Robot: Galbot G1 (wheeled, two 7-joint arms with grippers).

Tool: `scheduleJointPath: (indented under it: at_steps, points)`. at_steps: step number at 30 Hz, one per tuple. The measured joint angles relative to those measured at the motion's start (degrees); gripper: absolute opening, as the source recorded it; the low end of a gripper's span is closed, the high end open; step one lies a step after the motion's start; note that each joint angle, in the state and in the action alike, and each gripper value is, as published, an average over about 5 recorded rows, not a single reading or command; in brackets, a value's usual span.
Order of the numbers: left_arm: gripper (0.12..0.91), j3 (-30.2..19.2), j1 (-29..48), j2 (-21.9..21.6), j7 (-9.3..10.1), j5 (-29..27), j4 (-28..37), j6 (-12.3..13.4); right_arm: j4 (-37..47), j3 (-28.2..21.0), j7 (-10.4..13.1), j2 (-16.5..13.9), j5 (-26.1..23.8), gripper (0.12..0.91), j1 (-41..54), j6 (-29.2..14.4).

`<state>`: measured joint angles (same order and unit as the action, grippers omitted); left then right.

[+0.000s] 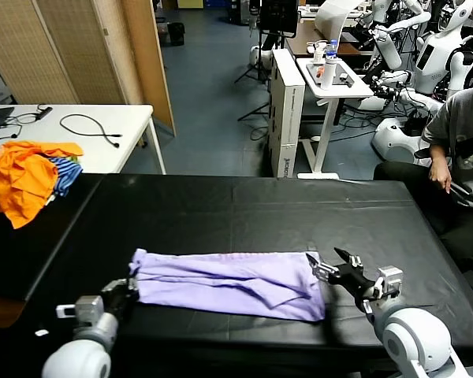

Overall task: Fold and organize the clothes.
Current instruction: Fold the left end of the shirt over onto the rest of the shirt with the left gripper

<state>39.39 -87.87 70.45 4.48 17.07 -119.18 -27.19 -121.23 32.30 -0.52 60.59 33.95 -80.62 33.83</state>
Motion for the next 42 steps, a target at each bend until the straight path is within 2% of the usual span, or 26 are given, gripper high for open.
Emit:
scheduleJointPath:
  at_steps: [6, 11, 15, 21, 26, 34, 42]
  points:
    - [0.194, 4.97, -1.52, -6.6, 0.09, -5.69, 0.05, 3.81, -0.07, 0.18, 0.07, 0.14, -0.17, 0.907, -0.51, -0.14]
    - [0.194, 5.08, -2.55, -6.88, 1.49, -9.29, -2.21, 4.82, -0.83, 1.05, 0.1, 0.56, -0.37, 0.907, -1.5, -0.21]
    - [0.194, 2.33, -3.05, -4.76, 3.08, -5.24, -5.55, 2.87, -1.6, 2.35, -0.04, 1.06, -0.92, 0.907, -3.0, -0.66]
    - [0.194, -4.8, -1.26, -0.89, 6.69, 8.81, -10.83, -1.64, -1.87, 4.82, -0.37, 2.62, -3.63, 0.907, -6.51, -2.13]
    - [0.194, -11.88, 1.13, 1.57, 7.41, 17.58, -12.11, -2.45, -2.75, 7.05, -0.77, 4.52, -5.57, 0.907, -10.11, -2.92]
    - [0.194, -20.64, 4.02, 4.36, 7.77, 20.78, -10.79, -2.53, -3.5, 10.19, -1.31, 6.08, -5.93, 0.907, -13.72, -3.56]
    - [0.194, -24.33, 4.3, 6.62, 7.99, 19.53, -9.26, -2.22, -3.77, 10.12, -1.42, 6.75, -5.89, 0.907, -13.92, -3.69]
